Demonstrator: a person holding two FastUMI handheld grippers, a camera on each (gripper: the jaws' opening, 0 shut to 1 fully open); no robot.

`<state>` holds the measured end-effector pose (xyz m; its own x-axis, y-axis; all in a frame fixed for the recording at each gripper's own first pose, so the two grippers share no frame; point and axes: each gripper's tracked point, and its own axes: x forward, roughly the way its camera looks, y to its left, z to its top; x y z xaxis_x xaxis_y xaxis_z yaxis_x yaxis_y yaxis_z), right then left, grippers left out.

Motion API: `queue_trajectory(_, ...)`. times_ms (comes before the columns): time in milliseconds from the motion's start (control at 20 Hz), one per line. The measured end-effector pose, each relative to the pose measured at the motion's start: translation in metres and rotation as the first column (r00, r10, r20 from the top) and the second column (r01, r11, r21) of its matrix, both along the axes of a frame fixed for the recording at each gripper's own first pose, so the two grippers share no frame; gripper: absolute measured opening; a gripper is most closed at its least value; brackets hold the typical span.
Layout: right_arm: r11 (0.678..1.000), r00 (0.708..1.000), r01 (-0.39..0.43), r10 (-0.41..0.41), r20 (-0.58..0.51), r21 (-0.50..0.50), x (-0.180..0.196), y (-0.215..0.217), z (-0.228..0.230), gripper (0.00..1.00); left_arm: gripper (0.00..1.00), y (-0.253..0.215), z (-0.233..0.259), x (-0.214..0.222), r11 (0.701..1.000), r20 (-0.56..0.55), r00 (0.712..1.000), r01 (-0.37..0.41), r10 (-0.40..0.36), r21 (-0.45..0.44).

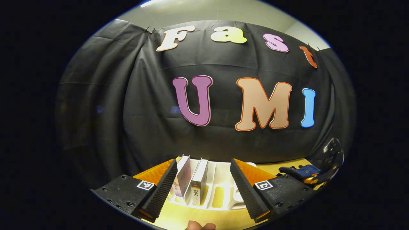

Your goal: Open the schoolbag, grab two books from the bookshelf and put them into the schoolbag.

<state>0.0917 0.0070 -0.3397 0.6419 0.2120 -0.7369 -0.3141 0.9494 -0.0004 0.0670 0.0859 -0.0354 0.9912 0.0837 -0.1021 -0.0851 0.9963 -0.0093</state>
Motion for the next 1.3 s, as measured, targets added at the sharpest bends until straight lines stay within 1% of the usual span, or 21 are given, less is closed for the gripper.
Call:
queue_trajectory(50,0.998,0.999,0.054,-0.054,0.002,0.046,0.003,-0.005,0.009,0.05,0.97,-0.001,0.000,0.001,1.000,0.000,1.000,0.002,-0.002,0.000)
queue_trajectory(100,0.990,0.994,0.107,-0.107,-0.005,0.095,0.006,-0.012,0.020,0.03,0.97,-0.001,-0.002,0.003,1.000,-0.002,1.000,0.007,-0.007,-0.001)
queue_trajectory(200,0.959,0.977,0.214,-0.214,-0.023,0.187,0.012,-0.030,0.034,0.03,0.97,-0.002,-0.004,0.009,1.000,-0.006,1.000,0.015,-0.015,-0.007)
queue_trajectory(250,0.937,0.964,0.263,-0.262,-0.034,0.229,0.014,-0.037,0.039,0.03,0.97,0.001,-0.005,0.012,1.000,-0.011,1.000,0.011,-0.011,-0.005)
queue_trajectory(350,0.884,0.934,0.352,-0.351,-0.060,0.307,0.016,-0.047,0.048,0.03,0.98,0.005,-0.007,0.015,1.000,-0.014,1.000,0.004,-0.004,0.004)
queue_trajectory(400,0.855,0.918,0.390,-0.388,-0.076,0.341,0.017,-0.052,0.053,0.05,0.98,0.006,-0.009,0.017,1.000,-0.015,1.000,0.005,-0.005,0.010)
queue_trajectory(450,0.830,0.904,0.420,-0.418,-0.089,0.368,0.016,-0.058,0.054,0.03,0.98,0.008,-0.008,0.018,1.000,-0.016,1.000,0.006,-0.006,0.015)
queue_trajectory(550,0.804,0.889,0.449,-0.447,-0.101,0.390,0.015,-0.064,0.053,0.03,0.97,0.008,-0.012,0.025,1.000,-0.022,1.000,0.016,-0.015,0.009)
queue_trajectory(650,0.803,0.888,0.451,-0.449,-0.102,0.390,0.017,-0.062,0.048,0.02,0.97,0.007,-0.022,0.037,1.000,-0.045,0.999,0.024,-0.024,-0.007)
queue_trajectory(750,0.811,0.892,0.443,-0.441,-0.097,0.382,0.023,-0.059,0.040,0.03,0.97,0.010,-0.034,0.048,0.999,-0.078,0.996,0.030,-0.031,-0.017)
queue_trajectory(850,0.816,0.895,0.438,-0.437,-0.094,0.377,0.026,-0.059,0.037,0.02,0.98,0.011,-0.043,0.064,0.999,-0.118,0.992,0.042,-0.042,0.004)
queue_trajectory(1000,0.811,0.890,0.447,-0.445,-0.097,0.377,0.025,-0.059,0.039,0.03,0.98,0.011,-0.056,0.087,0.997,-0.177,0.983,0.065,-0.057,0.041)
queue_trajectory(1100,0.814,0.891,0.445,-0.445,-0.092,0.373,0.025,-0.059,0.039,0.03,0.97,0.008,-0.074,0.103,0.994,-0.249,0.965,0.095,-0.080,0.047)
queue_trajectory(1200,0.804,0.887,0.453,-0.451,-0.102,0.384,0.025,-0.059,0.037,0.03,0.97,0.007,-0.098,0.110,0.992,-0.361,0.927,0.124,-0.101,0.040)
queue_trajectory(1250,0.802,0.886,0.455,-0.453,-0.102,0.388,0.024,-0.060,0.037,0.03,0.99,0.007,-0.108,0.112,0.991,-0.412,0.905,0.127,-0.102,0.032)
queue_trajectory(1300,0.802,0.886,0.454,-0.453,-0.100,0.389,0.024,-0.061,0.038,0.03,0.98,0.009,-0.118,0.114,0.992,-0.455,0.885,0.127,-0.104,0.021)
